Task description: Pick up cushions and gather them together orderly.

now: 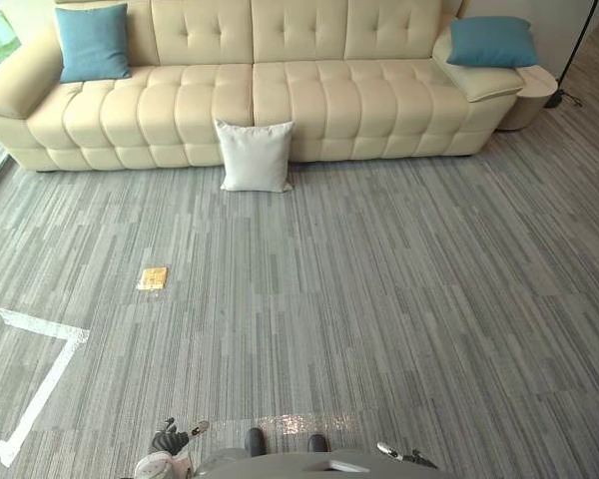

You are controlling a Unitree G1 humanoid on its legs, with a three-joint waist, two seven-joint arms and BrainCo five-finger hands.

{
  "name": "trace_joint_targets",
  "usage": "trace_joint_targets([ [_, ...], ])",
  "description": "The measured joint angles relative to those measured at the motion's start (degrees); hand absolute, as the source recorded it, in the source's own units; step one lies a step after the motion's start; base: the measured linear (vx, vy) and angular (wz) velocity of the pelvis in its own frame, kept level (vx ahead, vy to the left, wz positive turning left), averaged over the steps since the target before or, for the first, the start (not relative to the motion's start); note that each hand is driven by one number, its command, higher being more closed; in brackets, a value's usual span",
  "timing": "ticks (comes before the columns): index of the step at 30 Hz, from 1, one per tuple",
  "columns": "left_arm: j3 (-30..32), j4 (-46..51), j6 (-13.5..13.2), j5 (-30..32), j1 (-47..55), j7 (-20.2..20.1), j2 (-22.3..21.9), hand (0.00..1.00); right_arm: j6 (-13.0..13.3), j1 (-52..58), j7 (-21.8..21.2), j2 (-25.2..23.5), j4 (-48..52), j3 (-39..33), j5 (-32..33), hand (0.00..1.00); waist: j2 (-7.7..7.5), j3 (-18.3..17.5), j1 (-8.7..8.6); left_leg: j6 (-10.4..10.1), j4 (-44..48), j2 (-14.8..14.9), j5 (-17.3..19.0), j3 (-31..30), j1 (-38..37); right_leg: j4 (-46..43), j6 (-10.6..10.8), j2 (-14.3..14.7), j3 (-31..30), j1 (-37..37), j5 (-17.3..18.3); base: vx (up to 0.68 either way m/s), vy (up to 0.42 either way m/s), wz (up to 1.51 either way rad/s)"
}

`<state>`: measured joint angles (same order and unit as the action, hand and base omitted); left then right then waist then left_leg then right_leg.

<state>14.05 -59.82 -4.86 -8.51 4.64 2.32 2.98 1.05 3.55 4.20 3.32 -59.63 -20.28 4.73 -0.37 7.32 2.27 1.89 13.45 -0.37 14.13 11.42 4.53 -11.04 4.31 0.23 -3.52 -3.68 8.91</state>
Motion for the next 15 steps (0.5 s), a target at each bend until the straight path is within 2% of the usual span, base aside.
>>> trace_joint_targets([
  [1, 0.1, 0.5, 0.0, -0.4, -0.2, 0.0, -0.6, 0.00, 0.1, 0.2, 0.0, -0.1, 0.8, 0.0, 0.1, 0.00, 0.32, 0.3, -0.10, 0.3, 1.6, 0.2, 1.4, -0.2, 0.6, -5.3, 0.6, 0.0, 1.0, -2.0, 1.6, 0.19, 0.100, 0.06],
  [2, -0.2, 0.7, 0.0, -1.0, -1.2, 0.0, -1.6, 0.00, 0.3, 0.4, 0.0, -0.6, 3.4, 0.1, 0.4, 0.00, 0.33, 0.7, -0.39, 1.0, 4.5, 0.0, 3.3, -0.9, 0.2, -22.2, 0.7, -0.8, 3.1, -9.4, 3.8, 0.19, 0.086, 0.24],
  [3, -0.2, 0.8, 0.0, -1.2, -2.0, 0.0, -1.9, 0.00, 0.3, 0.6, 0.0, -0.9, 4.6, 0.1, 0.6, 0.00, 0.16, 1.2, -0.97, 1.6, 5.3, -0.6, 4.2, -1.6, -0.3, -28.4, 0.5, -1.3, 3.7, -12.1, 4.7, 0.30, 0.102, 0.42],
  [5, 0.1, 1.5, -0.1, -1.5, -2.5, 0.6, -1.3, 0.00, 0.5, 0.7, 0.0, -2.0, 5.2, 0.1, 2.0, 0.00, -1.39, 1.6, -1.37, 1.8, 5.8, -1.4, 6.8, -3.2, -4.0, -37.6, 0.2, -2.1, 4.9, -15.9, 8.4, 0.35, 0.050, 0.44],
  [8, 0.5, 2.5, -0.3, -1.6, -3.3, 1.3, -2.3, 0.00, 1.3, 0.9, 0.0, -2.7, 5.5, -0.3, 2.8, 0.00, -1.50, 1.7, -1.44, 1.6, 3.9, -1.3, 8.5, -5.5, -7.5, -37.1, 0.1, -2.0, 8.6, -20.7, 9.9, 0.38, -0.002, 0.45],
  [10, 0.6, 2.8, -0.3, -2.8, -4.5, 1.3, -3.5, 0.00, 1.6, 0.7, 0.0, -2.1, 6.8, -0.7, 3.4, 0.00, -0.76, 2.5, -2.11, 1.3, 0.8, -0.5, 8.9, -7.7, -11.5, -32.7, -1.5, -1.6, 11.9, -25.3, 8.9, 0.55, -0.067, 0.55],
  [11, 0.5, 2.8, -0.4, -3.5, -4.6, 1.3, -4.1, 0.00, 1.6, 0.6, 0.0, -1.7, 6.9, -0.8, 4.1, 0.00, 0.23, 3.1, -2.80, 1.2, -1.5, 0.5, 8.9, -8.6, -14.2, -30.3, -3.0, -0.9, 13.1, -26.7, 7.8, 0.64, -0.134, 0.75],
  [12, 0.5, 2.7, -0.4, -3.9, -4.6, 1.2, -4.8, 0.00, 1.5, 1.3, 0.1, -1.6, 6.9, -0.7, 4.0, 0.00, 0.65, 3.4, -3.66, 0.2, -2.4, 1.2, 8.8, -10.2, -17.3, -26.5, -4.2, -0.2, 13.5, -28.1, 4.8, 0.80, -0.204, 0.97],
  [13, 0.5, 2.6, -0.5, -3.9, -4.3, 1.2, -5.1, 0.00, 1.5, 2.8, 0.1, -1.7, 6.8, -0.6, 4.0, 0.00, 0.07, 3.0, -3.76, -1.6, -1.7, 1.0, 9.4, -11.5, -19.2, -22.7, -6.6, -0.8, 13.3, -28.1, -2.4, 0.88, -0.234, 0.87],
  [14, 1.0, 2.2, -0.5, -3.9, -4.6, 1.2, -5.7, 0.00, 1.5, 2.9, 0.1, -0.8, 6.6, -0.8, 4.2, 0.00, 1.27, 3.1, -3.76, -2.9, -0.3, 2.4, 9.8, -11.9, -20.5, -25.8, -8.6, -0.7, 14.4, -27.4, -1.2, 0.90, -0.252, 0.52],
  [15, 1.0, 1.9, -0.6, -3.8, -4.8, 1.0, -6.4, 0.00, 1.6, 2.8, 0.1, -0.1, 6.7, -0.7, 4.2, 0.00, 2.77, 2.9, -3.52, -5.5, 4.7, 3.9, 8.1, -11.3, -18.3, -27.1, -9.5, -0.1, 15.1, -27.2, 1.3, 0.76, -0.209, 0.24],
])
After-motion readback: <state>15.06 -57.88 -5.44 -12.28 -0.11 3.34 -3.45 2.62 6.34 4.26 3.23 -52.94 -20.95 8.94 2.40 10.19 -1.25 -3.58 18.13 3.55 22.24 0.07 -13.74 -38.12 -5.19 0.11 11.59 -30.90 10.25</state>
